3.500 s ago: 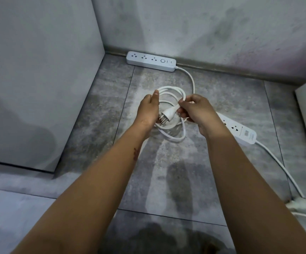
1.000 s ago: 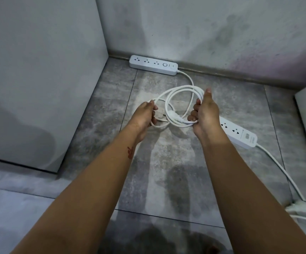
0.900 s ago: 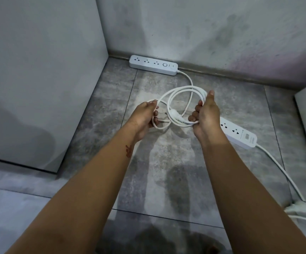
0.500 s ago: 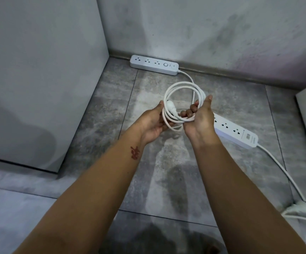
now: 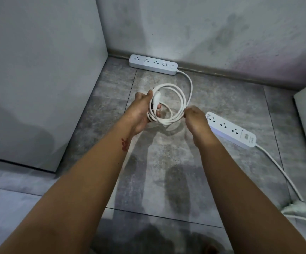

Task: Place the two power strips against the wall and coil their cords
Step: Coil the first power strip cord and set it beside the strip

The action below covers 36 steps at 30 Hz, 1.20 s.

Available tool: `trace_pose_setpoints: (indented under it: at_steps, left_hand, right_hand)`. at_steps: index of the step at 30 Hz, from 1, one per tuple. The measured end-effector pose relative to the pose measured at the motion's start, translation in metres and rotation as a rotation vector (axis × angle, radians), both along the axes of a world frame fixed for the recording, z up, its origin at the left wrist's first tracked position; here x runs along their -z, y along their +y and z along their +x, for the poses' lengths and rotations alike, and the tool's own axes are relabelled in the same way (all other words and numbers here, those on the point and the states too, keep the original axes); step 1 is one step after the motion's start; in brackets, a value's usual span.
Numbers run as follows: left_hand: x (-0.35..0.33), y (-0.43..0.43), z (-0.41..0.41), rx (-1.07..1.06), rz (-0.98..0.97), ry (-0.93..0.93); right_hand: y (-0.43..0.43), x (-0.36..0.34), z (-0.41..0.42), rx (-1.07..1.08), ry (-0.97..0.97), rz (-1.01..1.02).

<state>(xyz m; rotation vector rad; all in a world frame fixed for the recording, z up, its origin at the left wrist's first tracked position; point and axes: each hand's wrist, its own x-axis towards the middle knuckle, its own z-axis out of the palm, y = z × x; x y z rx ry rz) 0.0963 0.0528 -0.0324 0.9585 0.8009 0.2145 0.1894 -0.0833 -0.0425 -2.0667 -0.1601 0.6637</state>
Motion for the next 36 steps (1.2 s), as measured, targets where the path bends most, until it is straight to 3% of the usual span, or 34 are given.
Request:
trace_pose_setpoints:
  at_steps: [3,6,10,12,18,26,30,33,36]
  left_hand:
    - [-0.001,0.003,-0.001,0.171,0.148,0.006]
    - [-0.010,0.000,0.001,0.353,0.217,-0.009]
    - [-0.021,-0.003,0.004,0.405,0.224,-0.041]
    - [-0.021,0.001,0.003,0.407,0.141,-0.084]
    - [-0.017,0.005,0.000,0.324,-0.039,-0.162]
    - [-0.004,0.001,0.002,0.326,0.062,-0.017]
    - [-0.003,-0.006,0.004,0.208,0.103,-0.088]
    - [-0.008,-0.010,0.011,0.099,0.012,-0.188]
    - [-0.008,-0.007,0.014,0.089,-0.013,-0.205]
  right_hand:
    - [0.003,-0.010,0.007,0.010,-0.241,0.039]
    - [0.011,-0.024,0.007,-0.142,-0.365,0.092]
    - [0.014,-0.035,0.010,-0.222,-0.233,0.118]
    - [0.015,-0.036,0.014,-0.200,-0.257,0.122]
    - [0.023,-0.031,0.018,0.036,-0.220,0.292]
    - [0.029,-0.035,0.012,0.392,0.040,0.563]
    - [0.031,-0.034,0.011,0.451,0.117,0.573]
    - [0.030,-0.028,0.008,0.448,0.186,0.603]
    - [0.027,-0.024,0.011,0.389,0.188,0.466]
